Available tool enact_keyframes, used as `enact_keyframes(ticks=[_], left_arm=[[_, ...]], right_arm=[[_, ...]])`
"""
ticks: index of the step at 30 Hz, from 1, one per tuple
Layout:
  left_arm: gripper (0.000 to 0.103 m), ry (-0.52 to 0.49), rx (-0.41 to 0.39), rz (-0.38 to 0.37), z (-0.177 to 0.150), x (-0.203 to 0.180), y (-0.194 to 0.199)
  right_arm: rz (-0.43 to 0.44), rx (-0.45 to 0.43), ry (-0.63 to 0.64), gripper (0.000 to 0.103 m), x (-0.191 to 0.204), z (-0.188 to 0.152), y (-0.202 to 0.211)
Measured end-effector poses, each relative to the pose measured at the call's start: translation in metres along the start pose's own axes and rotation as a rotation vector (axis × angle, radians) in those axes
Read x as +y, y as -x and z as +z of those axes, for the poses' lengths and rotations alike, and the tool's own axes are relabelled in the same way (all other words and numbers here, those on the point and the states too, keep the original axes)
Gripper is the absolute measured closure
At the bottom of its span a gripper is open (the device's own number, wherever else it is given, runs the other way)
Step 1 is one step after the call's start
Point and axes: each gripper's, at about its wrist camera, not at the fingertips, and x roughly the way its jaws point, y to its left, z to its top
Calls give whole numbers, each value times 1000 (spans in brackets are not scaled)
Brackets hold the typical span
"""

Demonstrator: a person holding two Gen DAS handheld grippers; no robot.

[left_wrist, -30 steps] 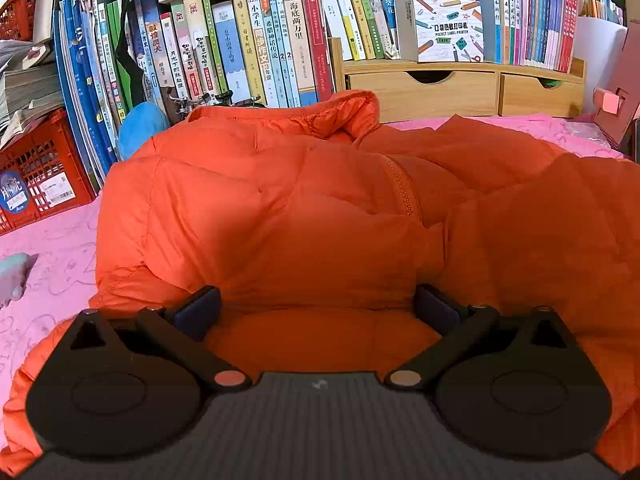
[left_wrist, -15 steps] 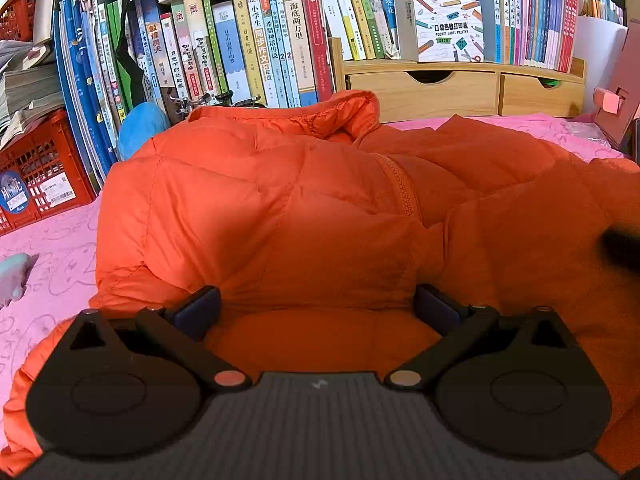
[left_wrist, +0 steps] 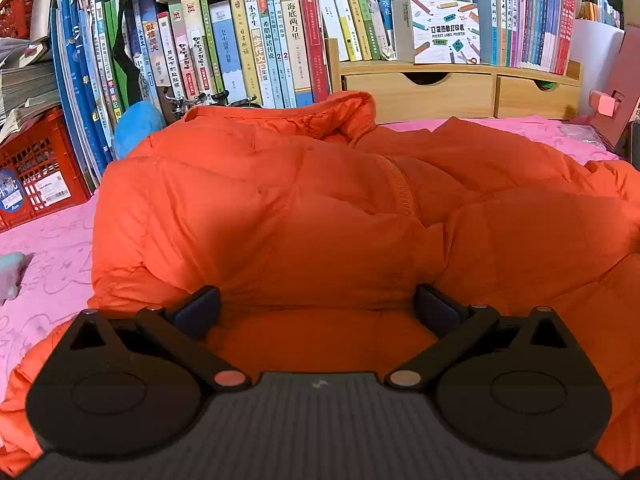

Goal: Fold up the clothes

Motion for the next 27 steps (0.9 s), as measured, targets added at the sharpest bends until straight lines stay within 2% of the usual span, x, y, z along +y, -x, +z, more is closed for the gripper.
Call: enact_keyframes(ticks=[1,2,4,5,8,10,12,14,17,20,24,27], left_arm=[[0,2,1,-1,0,0,0],[0,4,2,-2,0,1,-1],[0,6,3,-4,0,1,-1],[0,6,3,-4,0,0,0],[0,2,-5,-2,0,0,1],[0,-5,-23,5,-1,-1,4],[0,-35,-71,20,-4,-6,16],[0,-76,-128,0,-8,-17,35],[0,-149,-231,-114,-16,-38,66],[0,-285,-344,-260,-24,-68,92],[0,-537,-316,-276,-35,-113,85],[0,-587,-266,-248,-34,-128,67]], right_arm=[[-71,-4,-6,38,-4,-2,3],[-113,-7,-65,41,-15,-5,3],[-189,-12,-190,41,-40,-10,5],[-162,-3,-302,41,-57,-14,5],[-58,24,-500,39,-87,-30,5],[-18,32,-572,38,-97,-37,4],[10,45,-614,35,-103,-41,1],[30,73,-652,35,-108,-43,-5],[56,116,-738,34,-118,-50,-13],[101,99,-823,32,-127,-61,-12],[165,39,-939,29,-138,-76,-7],[179,27,-968,28,-142,-78,-8]])
